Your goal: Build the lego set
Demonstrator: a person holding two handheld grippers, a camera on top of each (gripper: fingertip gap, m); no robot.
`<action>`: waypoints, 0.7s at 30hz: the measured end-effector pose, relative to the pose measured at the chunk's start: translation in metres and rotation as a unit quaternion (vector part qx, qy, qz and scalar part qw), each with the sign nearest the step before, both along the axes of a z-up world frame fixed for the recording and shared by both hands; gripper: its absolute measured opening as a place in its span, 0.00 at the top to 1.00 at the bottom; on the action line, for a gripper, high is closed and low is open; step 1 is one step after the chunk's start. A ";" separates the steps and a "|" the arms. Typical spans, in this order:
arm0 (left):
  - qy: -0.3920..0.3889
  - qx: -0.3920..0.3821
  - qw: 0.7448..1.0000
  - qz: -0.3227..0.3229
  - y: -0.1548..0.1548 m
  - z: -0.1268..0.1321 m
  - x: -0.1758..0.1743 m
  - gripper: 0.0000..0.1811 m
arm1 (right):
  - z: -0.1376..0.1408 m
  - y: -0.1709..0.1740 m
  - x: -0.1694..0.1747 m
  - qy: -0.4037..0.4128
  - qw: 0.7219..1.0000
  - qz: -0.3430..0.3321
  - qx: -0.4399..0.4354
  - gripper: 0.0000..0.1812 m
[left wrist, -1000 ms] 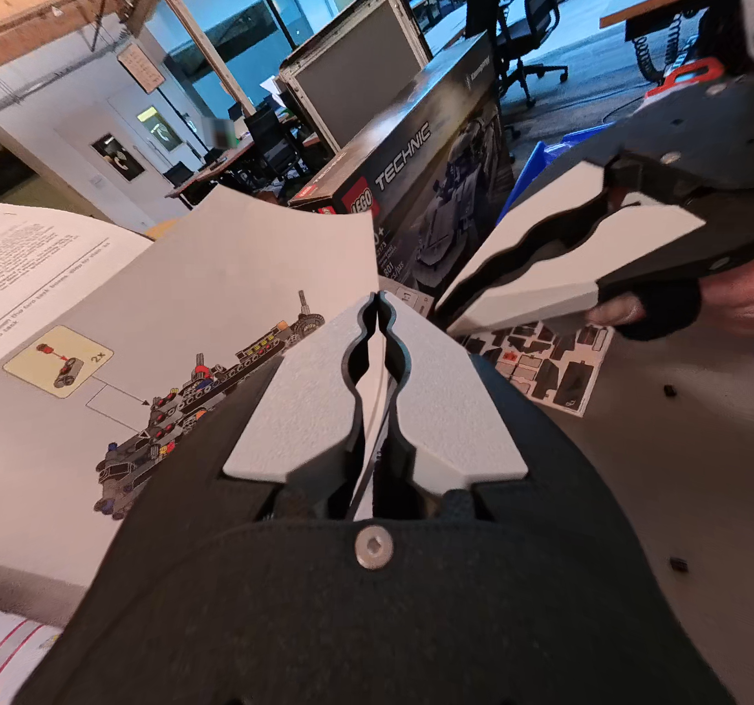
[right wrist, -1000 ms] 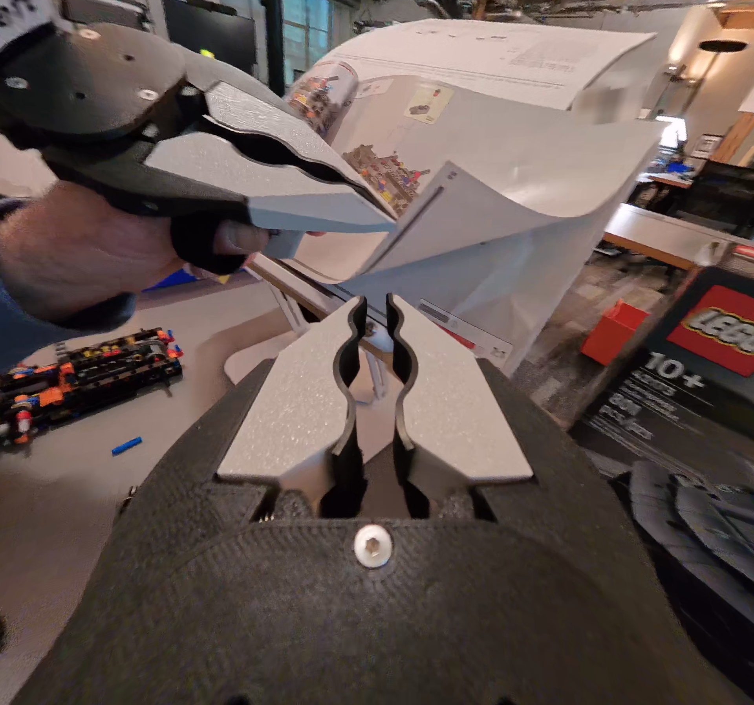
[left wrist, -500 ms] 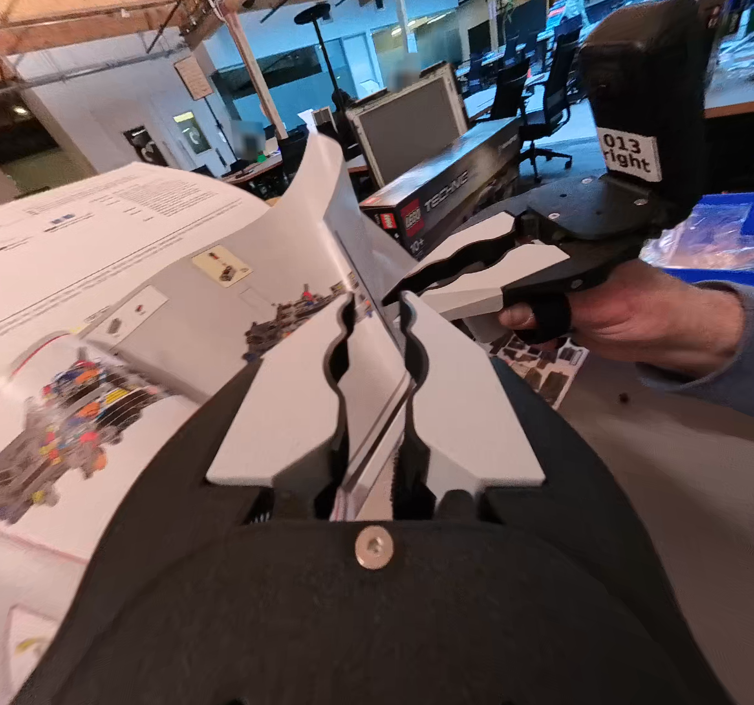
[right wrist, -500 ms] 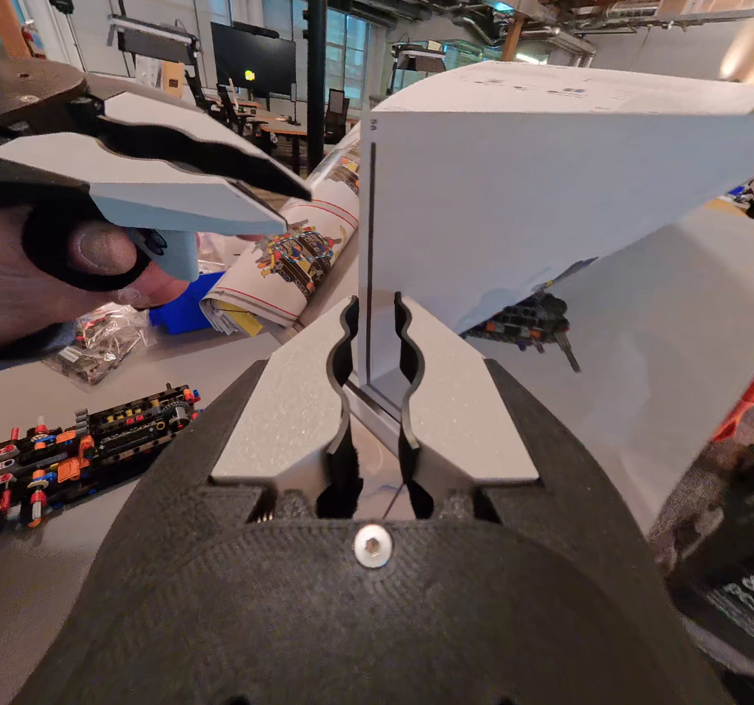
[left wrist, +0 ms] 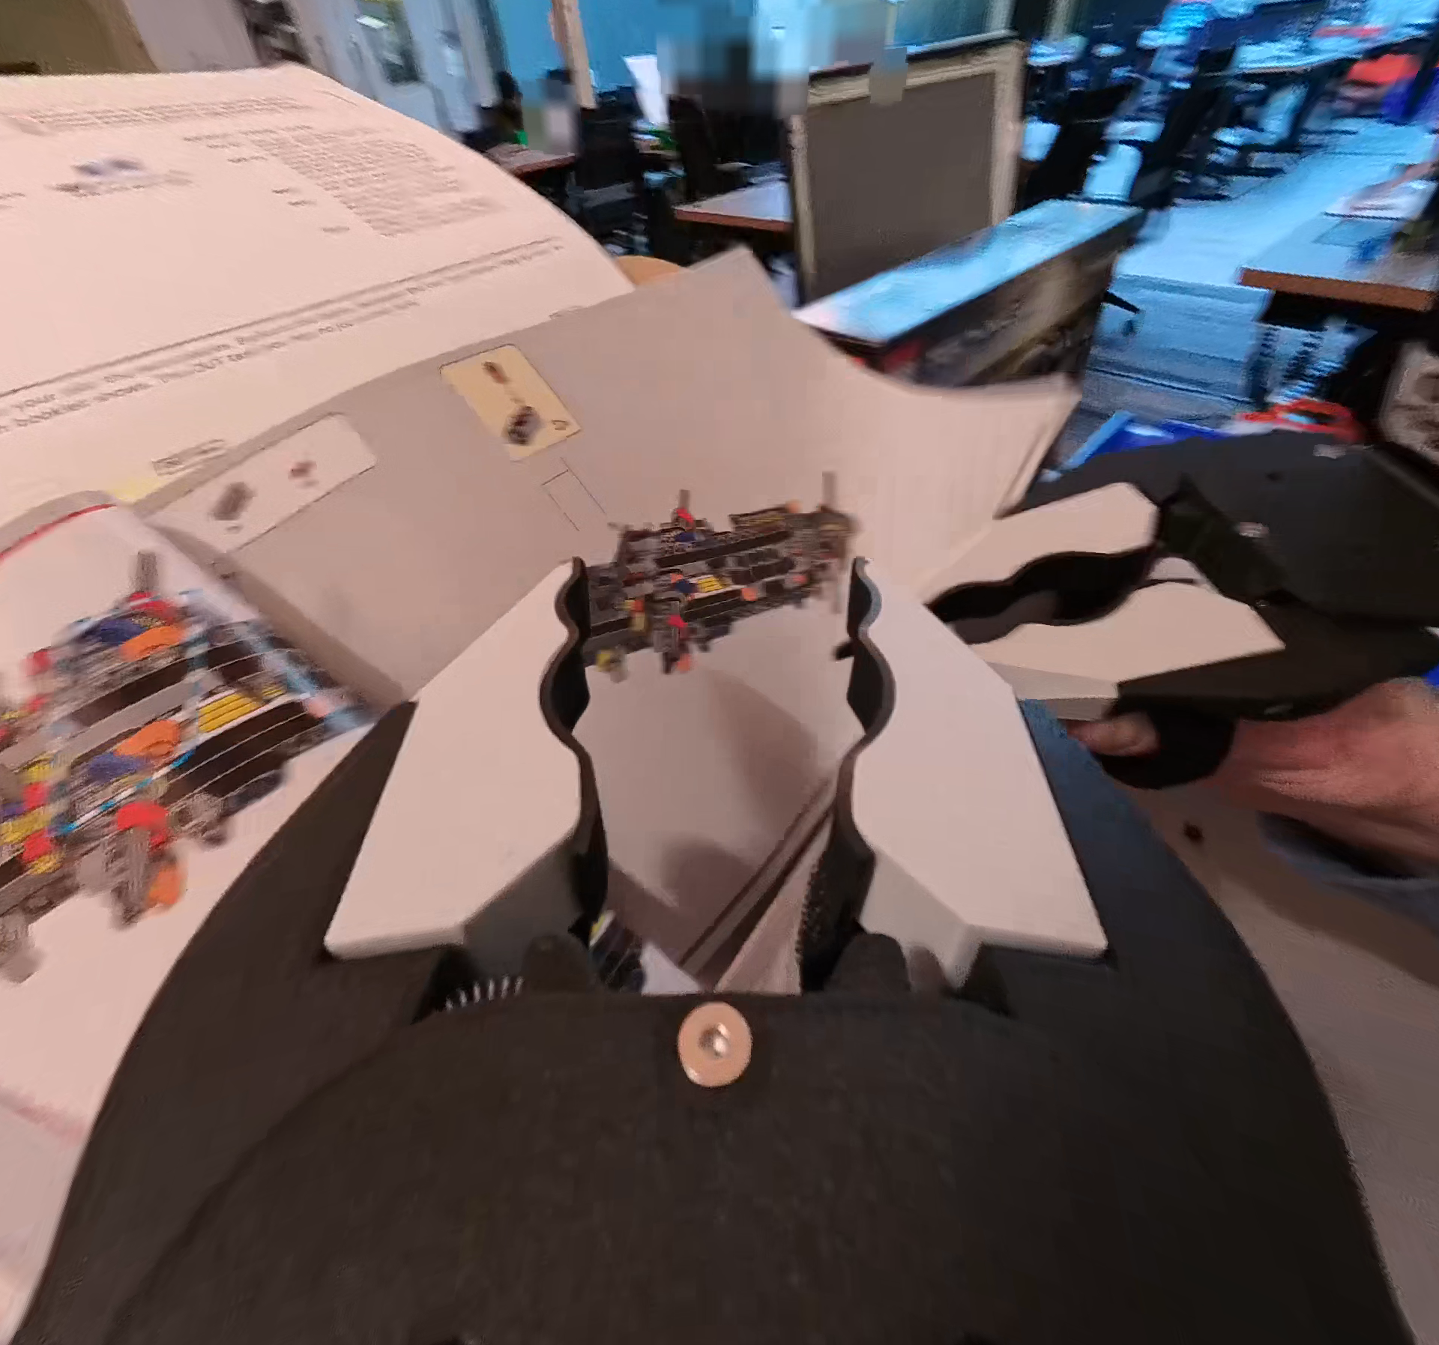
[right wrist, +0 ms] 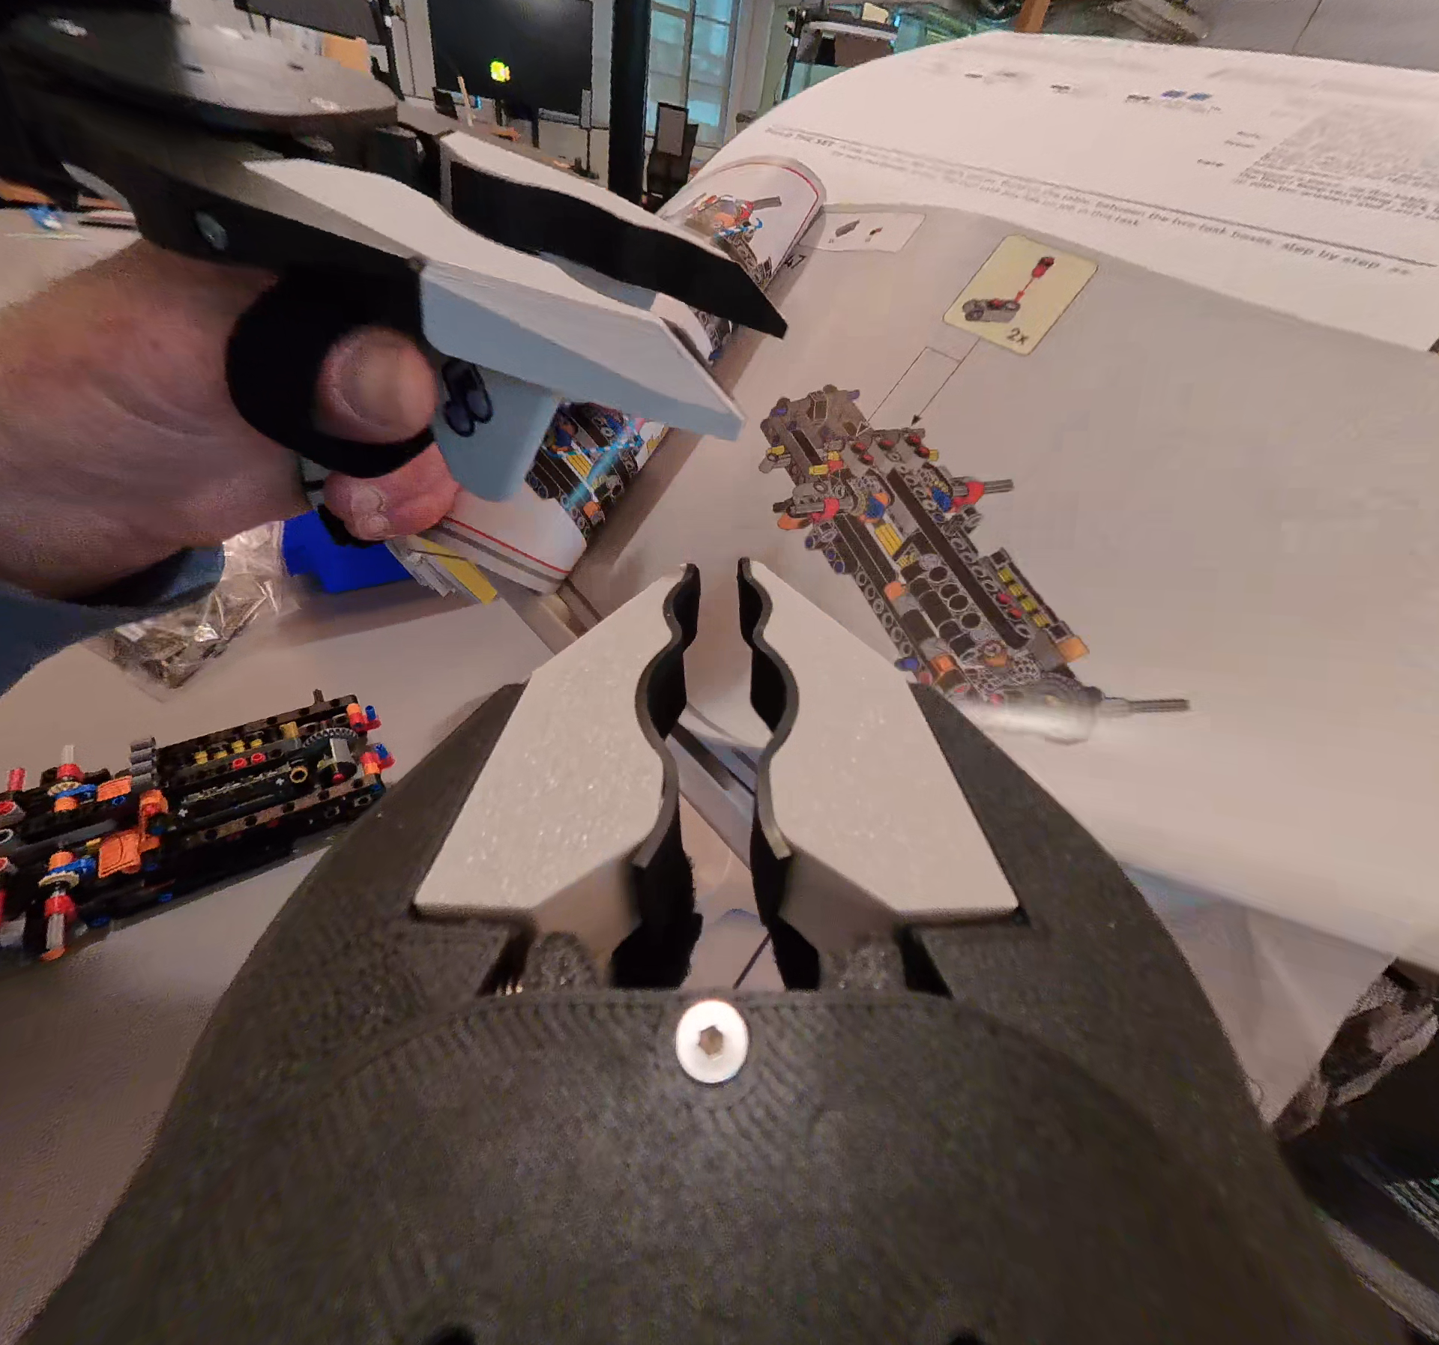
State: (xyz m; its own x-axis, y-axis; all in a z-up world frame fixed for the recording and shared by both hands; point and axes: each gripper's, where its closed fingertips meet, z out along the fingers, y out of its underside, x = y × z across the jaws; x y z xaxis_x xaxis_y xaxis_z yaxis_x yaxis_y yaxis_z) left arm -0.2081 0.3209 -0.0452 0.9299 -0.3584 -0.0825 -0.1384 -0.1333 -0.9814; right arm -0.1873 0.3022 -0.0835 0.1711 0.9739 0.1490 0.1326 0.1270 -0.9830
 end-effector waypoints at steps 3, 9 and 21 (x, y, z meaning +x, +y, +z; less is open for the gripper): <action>0.021 -0.003 0.999 -0.035 0.002 0.002 0.022 0.66 | -0.007 0.003 -0.002 -0.003 1.000 0.006 -0.007 0.97; 0.133 -0.028 0.990 -0.030 0.014 -0.009 0.045 0.73 | -0.007 0.009 0.015 0.004 1.000 0.011 -0.010 0.96; 0.203 -0.089 0.973 0.065 0.028 -0.052 0.006 0.79 | 0.039 0.129 0.032 -0.117 0.970 -0.151 0.153 0.56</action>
State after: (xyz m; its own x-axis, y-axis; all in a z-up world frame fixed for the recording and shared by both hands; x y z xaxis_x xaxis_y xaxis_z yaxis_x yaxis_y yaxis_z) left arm -0.2023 0.3486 -0.0969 0.8718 -0.2819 -0.4006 -0.4810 -0.3379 -0.8090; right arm -0.1554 0.4316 -0.0450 0.3676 0.7895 0.4915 0.4242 0.3280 -0.8441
